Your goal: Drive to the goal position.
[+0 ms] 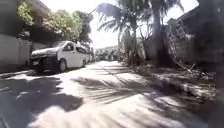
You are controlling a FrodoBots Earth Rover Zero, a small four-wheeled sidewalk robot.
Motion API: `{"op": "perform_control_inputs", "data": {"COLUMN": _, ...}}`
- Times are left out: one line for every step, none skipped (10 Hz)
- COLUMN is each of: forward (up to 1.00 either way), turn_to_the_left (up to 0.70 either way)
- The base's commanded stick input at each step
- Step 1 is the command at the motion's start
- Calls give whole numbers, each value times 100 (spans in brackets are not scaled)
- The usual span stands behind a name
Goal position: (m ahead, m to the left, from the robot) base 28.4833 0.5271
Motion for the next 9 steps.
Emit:
{"op": "perform_control_inputs", "data": {"forward": 100, "turn_to_the_left": -3}}
{"op": "perform_control_inputs", "data": {"forward": 100, "turn_to_the_left": -2}}
{"op": "perform_control_inputs", "data": {"forward": 100, "turn_to_the_left": 0}}
{"op": "perform_control_inputs", "data": {"forward": 100, "turn_to_the_left": 0}}
{"op": "perform_control_inputs", "data": {"forward": 100, "turn_to_the_left": 0}}
{"op": "perform_control_inputs", "data": {"forward": 100, "turn_to_the_left": 0}}
{"op": "perform_control_inputs", "data": {"forward": 100, "turn_to_the_left": 0}}
{"op": "perform_control_inputs", "data": {"forward": 100, "turn_to_the_left": 0}}
{"op": "perform_control_inputs", "data": {"forward": 100, "turn_to_the_left": 0}}
